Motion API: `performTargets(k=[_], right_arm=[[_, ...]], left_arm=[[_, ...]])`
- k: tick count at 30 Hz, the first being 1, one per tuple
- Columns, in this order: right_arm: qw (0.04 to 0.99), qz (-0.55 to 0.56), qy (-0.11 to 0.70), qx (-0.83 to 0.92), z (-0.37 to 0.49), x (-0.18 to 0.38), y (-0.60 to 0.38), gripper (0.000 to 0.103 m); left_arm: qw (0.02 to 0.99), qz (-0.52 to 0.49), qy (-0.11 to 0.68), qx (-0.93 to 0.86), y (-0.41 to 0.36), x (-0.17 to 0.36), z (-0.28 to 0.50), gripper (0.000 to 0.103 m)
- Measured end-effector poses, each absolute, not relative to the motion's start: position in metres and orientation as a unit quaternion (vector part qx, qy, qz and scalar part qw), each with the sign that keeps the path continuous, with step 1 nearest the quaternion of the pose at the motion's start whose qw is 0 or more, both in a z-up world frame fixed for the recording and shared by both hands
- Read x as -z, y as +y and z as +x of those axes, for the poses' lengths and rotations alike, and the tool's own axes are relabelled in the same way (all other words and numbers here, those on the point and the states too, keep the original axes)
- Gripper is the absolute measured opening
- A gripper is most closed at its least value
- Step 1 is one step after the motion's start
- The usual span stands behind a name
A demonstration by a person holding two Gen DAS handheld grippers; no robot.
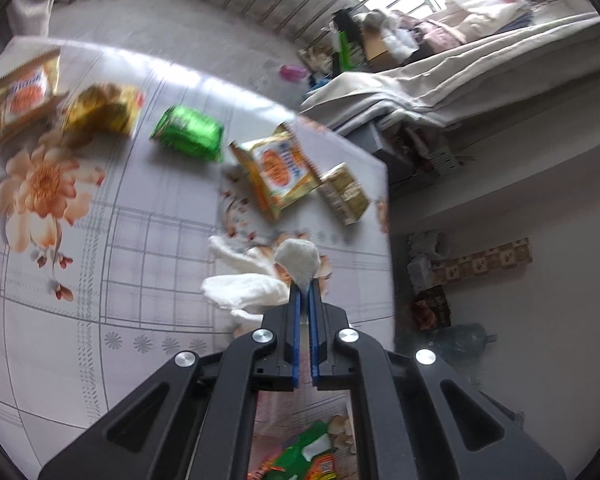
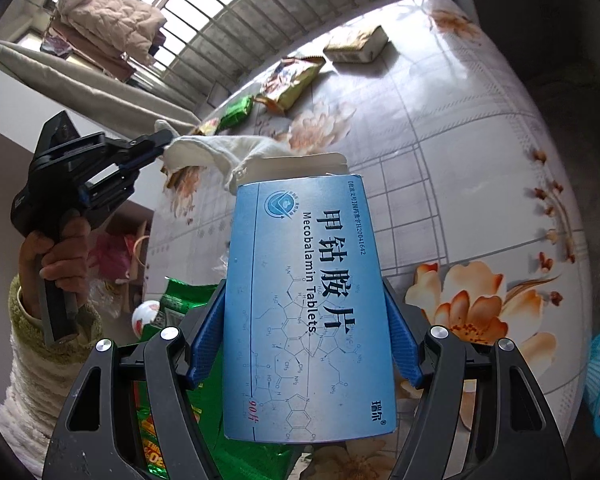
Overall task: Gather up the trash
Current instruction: 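Carry glove and tablets box to the blue wastebasket and release both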
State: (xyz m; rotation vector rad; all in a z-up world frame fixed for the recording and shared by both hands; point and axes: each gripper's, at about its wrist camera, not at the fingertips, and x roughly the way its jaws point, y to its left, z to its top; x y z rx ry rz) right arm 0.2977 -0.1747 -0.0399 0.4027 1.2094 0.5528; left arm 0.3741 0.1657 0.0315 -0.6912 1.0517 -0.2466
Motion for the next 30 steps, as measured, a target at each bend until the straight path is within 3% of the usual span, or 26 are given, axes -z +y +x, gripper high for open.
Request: performTargets(k=[30], right_arm=[[0.808, 0.243, 0.482, -0.235, 0.241, -0.022, -0.255, 0.067]], left_arm=[[0.825, -0.347, 0.395, 0.208, 0.114, -0.140, 0.302, 0.002]])
